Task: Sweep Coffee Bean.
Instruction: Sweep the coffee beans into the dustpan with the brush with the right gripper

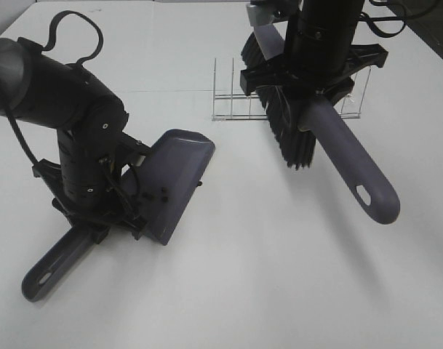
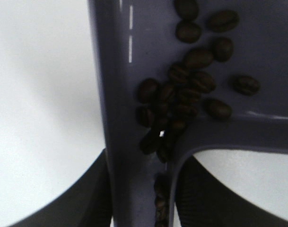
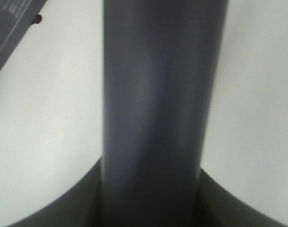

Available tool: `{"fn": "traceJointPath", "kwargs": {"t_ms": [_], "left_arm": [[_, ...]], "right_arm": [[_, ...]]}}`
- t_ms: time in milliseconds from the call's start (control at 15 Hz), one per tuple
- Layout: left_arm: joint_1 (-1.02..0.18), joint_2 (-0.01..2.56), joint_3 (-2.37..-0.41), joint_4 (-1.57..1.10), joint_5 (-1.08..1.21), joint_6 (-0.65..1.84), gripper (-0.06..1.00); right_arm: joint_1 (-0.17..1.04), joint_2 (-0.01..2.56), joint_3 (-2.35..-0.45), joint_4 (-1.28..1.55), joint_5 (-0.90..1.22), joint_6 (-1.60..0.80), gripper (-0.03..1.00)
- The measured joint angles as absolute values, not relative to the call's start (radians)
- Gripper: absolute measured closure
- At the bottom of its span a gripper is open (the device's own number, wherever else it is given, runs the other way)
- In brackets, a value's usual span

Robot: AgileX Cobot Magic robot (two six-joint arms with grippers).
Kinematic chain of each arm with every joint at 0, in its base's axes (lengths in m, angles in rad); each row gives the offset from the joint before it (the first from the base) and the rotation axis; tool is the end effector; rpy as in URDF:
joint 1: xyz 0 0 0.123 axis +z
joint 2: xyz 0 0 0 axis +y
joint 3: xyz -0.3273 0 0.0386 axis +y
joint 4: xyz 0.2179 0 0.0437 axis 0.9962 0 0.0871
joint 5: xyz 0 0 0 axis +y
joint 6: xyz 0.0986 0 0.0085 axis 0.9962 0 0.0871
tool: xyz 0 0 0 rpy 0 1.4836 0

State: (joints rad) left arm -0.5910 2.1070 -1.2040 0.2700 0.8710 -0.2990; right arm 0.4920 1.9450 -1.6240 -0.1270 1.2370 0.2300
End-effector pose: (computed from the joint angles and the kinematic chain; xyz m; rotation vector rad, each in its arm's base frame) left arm 0.3103 -0.1838 0.1442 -0.7351 -3.0137 -0.3527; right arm 0.3459 0.1719 0.2885 -0.4452 2.9696 -0.1186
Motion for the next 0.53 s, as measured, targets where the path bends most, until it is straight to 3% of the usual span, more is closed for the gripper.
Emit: {"fn": "traceJointPath", "kwargs": {"t_ms": [533], "left_arm": [[-0.548,2.117,-1.247,0.213,0.855,-0.373,0.63]], "right_arm": [[0.488,2.053,-1.613,-0.251,1.234,0.28,0.7]]}}
